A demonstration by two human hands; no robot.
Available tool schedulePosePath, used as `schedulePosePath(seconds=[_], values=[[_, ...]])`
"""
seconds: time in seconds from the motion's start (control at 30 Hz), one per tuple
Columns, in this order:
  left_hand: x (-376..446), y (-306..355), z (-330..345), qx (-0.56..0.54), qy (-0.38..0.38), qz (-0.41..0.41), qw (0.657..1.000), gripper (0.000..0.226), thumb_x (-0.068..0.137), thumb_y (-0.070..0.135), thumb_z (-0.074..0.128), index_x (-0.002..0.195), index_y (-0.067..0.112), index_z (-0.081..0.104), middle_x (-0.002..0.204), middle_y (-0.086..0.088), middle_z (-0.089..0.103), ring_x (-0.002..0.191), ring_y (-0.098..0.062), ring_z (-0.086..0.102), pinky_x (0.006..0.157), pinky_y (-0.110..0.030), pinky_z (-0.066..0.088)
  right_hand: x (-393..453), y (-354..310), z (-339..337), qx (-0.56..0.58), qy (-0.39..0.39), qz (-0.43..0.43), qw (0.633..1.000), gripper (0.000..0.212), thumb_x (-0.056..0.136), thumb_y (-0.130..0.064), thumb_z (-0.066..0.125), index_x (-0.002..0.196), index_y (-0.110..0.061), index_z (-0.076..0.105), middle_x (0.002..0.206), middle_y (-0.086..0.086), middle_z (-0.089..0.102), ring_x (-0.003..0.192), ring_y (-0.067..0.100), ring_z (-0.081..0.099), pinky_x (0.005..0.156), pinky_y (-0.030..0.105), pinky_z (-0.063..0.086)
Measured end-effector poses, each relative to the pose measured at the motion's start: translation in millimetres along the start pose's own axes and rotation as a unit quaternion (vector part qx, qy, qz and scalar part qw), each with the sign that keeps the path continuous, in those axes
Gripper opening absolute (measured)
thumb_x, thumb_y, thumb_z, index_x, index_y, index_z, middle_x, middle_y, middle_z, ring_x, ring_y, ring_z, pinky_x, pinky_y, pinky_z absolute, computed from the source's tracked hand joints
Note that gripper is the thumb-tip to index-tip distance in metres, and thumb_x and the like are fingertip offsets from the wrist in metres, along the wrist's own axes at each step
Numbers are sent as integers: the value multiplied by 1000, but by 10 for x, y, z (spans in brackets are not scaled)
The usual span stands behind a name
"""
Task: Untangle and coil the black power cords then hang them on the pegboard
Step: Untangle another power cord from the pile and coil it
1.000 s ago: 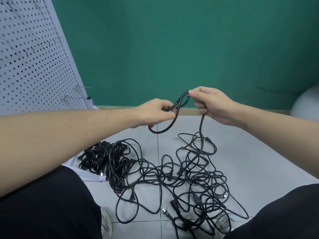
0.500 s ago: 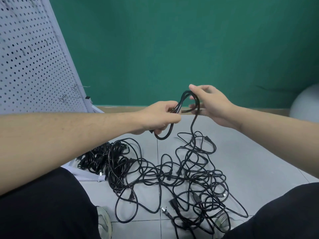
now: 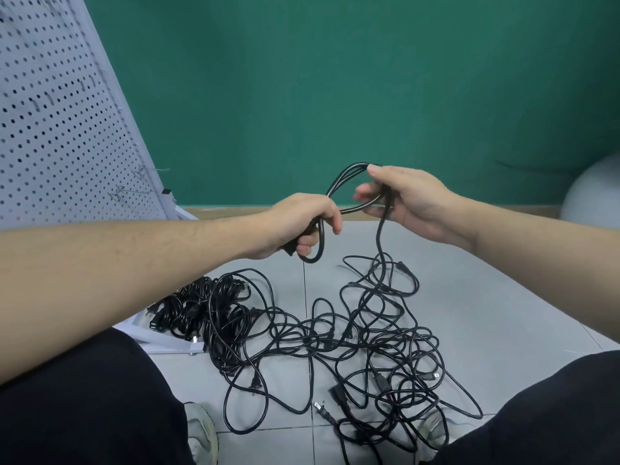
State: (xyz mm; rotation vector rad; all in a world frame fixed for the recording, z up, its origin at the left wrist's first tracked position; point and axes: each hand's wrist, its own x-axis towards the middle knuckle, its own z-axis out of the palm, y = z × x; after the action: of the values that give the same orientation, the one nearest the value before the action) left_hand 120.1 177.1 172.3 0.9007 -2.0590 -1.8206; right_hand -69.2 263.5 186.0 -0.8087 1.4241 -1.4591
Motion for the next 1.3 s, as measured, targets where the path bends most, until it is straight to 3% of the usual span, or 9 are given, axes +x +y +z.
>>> schedulePosePath(seconds=[0.13,0.27,0.43,0.6,0.77,0.9,1.0,1.2,1.3], values=[[49,-30,45,31,20,3,999,16,68,36,59,69,24,70,90,-20,48,47,-23,35,56,-33,28,31,-3,142,33,30,-26,999,17,100,-27,63,92,-14,55,55,-2,43,54,16,53,73,34,60],[46,-24,140,66,27,14,997,13,76,32,57,66,26,64,83,-11,54,50,-19,43,52,-27,28,44,-58,331,85,47,-26,995,33,103,-32,58,80,-23,36,58,-7,18,49,12,18,50,24,34],[48,-103,218,55,0,10,998,15,73,29,57,59,25,61,94,-5,60,75,-24,38,55,-31,22,17,-77,407,111,36,-12,993,41,105,-31,54,74,-25,28,59,-7,12,48,12,12,45,24,18],[17,-90,228,-64,-116,-2,991,18,76,16,49,68,19,65,99,0,72,103,-23,72,75,-29,37,-14,-97,427,133,13,-1,991,45,105,-31,52,70,-25,24,61,-7,10,47,11,10,42,23,16],[3,-50,246,-48,-103,-4,994,37,96,-2,31,80,11,62,78,-2,49,69,-22,62,64,-26,51,-5,-88,407,122,22,-1,992,45,105,-30,52,70,-25,25,59,-7,11,48,11,11,42,23,19],[64,-78,255,-91,-15,32,995,33,86,2,38,65,17,58,68,-1,39,49,-16,39,59,-29,42,18,-102,425,84,67,-6,994,37,103,-43,53,77,-20,40,60,-3,37,53,14,36,54,25,40],[79,-42,224,-149,36,33,988,37,88,-3,32,67,14,56,69,-2,39,48,-15,38,59,-30,42,32,7,402,7,43,49,998,69,95,-74,37,108,-10,60,94,5,71,87,27,69,85,42,56],[108,67,104,-256,109,51,959,32,87,-5,29,76,11,55,74,-4,41,52,-17,38,52,-28,48,-111,312,309,-266,-201,155,930,105,69,-99,22,127,-22,65,124,-3,71,125,15,59,112,44,41],[107,63,75,-277,109,51,953,31,89,-5,31,82,9,57,74,-4,43,57,-20,49,64,-40,59,-204,318,349,-328,-284,165,886,82,79,-79,44,143,-28,51,144,-9,57,135,6,49,119,43,34]])
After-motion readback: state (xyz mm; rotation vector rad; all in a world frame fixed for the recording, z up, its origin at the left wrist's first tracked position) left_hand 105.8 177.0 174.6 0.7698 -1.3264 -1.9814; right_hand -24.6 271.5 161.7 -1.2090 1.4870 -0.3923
